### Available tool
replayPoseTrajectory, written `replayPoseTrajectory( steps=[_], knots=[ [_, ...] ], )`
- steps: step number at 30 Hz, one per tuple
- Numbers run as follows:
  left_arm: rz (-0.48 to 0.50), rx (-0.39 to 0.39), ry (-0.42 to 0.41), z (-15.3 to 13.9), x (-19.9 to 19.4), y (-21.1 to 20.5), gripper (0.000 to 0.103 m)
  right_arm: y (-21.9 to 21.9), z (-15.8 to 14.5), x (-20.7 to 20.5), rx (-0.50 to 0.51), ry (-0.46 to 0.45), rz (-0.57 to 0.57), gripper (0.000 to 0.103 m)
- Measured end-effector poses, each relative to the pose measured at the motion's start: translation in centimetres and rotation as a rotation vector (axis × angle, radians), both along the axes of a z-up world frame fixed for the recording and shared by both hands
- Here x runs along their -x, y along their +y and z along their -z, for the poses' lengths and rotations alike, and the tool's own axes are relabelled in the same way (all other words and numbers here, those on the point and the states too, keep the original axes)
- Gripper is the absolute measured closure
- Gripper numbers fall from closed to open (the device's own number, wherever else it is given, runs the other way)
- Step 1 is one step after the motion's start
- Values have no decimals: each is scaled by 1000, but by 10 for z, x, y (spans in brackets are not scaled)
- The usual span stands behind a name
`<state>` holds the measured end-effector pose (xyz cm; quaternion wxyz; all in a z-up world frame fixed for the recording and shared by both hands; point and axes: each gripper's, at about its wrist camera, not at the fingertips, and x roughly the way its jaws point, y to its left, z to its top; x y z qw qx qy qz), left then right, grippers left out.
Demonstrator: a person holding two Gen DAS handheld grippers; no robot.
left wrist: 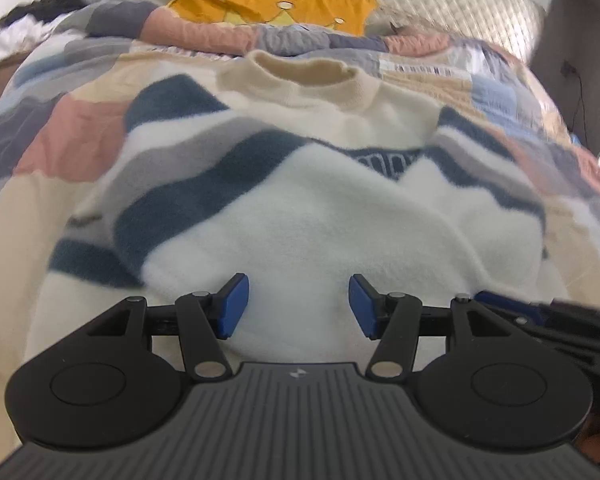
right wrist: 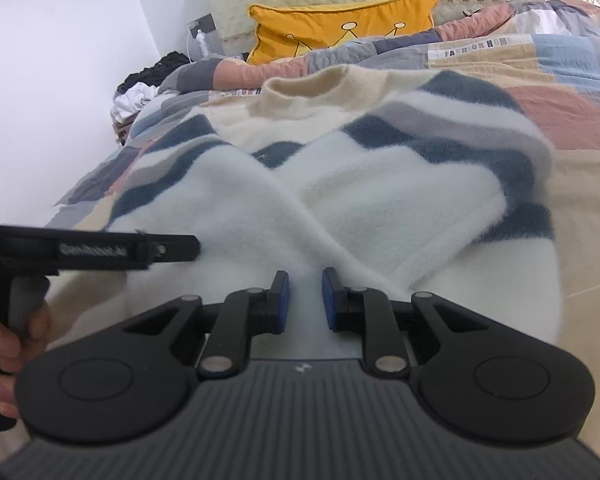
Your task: Fold large clothes
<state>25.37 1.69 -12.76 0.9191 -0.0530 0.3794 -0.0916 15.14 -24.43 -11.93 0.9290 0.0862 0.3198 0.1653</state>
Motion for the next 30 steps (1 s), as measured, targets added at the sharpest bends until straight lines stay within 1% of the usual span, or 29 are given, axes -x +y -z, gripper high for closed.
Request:
replayPoseTrajectory(
  steps=[4, 8, 10, 13, 15, 16, 19, 21, 22, 23, 25, 28, 30],
  knots=[
    [-85, 74, 20, -19, 23, 23, 42, -5, -5, 10, -17, -1, 20, 82],
    [-132, 85, 22, -41, 56, 44, 42, -4, -14, 25, 12, 0, 38, 82],
    [-161, 97, 33, -48, 73, 56, 42, -5, -19, 32, 22, 10, 57, 78],
    [-197, 108, 63, -53, 97, 72, 42, -8, -26, 43, 23, 20, 85, 75],
    [-226, 102, 71, -56, 110, 79, 42, -8, -31, 49, 43, 14, 98, 68],
    [-239, 109, 78, -57, 116, 82, 42, -8, -33, 52, 55, 12, 108, 66],
    [-283, 158, 111, -54, 131, 93, 42, -13, -38, 61, 48, 9, 138, 55],
    [-314, 178, 133, -52, 138, 98, 42, -19, -40, 66, 27, 19, 170, 37],
    [-325, 182, 145, -50, 141, 100, 42, -22, -41, 68, 15, 23, 189, 31],
    [-338, 180, 158, -48, 142, 101, 42, -25, -41, 71, 4, 27, 215, 22],
    [-364, 176, 175, -46, 143, 103, 41, -31, -42, 76, 2, 31, 284, 21],
    [-401, 171, 190, -44, 141, 106, 40, -45, -38, 79, 48, 73, 455, 21],
    [-417, 164, 199, -42, 140, 106, 38, -55, -36, 79, 49, 95, 547, 21]
  ],
)
